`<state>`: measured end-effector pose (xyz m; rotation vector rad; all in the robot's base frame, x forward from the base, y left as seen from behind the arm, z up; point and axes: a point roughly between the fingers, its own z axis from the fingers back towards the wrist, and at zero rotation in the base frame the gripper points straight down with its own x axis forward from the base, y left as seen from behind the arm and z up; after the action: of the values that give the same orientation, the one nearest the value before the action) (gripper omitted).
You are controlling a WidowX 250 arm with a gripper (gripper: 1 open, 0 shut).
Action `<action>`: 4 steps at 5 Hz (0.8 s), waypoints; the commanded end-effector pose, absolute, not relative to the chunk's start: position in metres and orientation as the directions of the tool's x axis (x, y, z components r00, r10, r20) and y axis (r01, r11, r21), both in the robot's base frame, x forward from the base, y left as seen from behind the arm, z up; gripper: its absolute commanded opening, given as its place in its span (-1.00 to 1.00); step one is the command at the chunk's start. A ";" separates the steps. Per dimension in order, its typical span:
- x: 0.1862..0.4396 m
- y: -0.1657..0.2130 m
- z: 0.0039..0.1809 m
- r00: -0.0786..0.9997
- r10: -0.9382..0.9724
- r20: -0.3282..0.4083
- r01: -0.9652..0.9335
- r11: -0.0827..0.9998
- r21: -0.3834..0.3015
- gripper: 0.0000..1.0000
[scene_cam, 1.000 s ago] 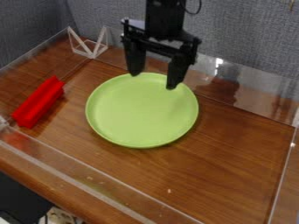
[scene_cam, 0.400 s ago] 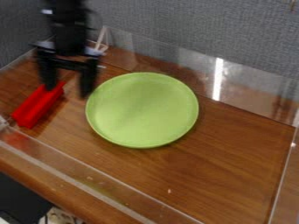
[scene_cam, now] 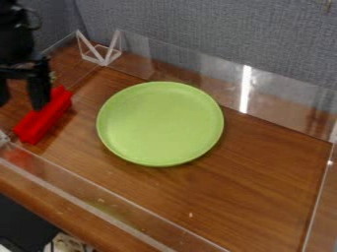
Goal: Put the red object on the left side
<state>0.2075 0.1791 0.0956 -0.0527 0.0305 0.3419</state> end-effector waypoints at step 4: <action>0.237 0.158 0.070 0.855 0.513 0.069 -0.509 0.858 -0.069 1.00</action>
<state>0.2346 0.1540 0.0621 -0.0593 -0.0559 0.5243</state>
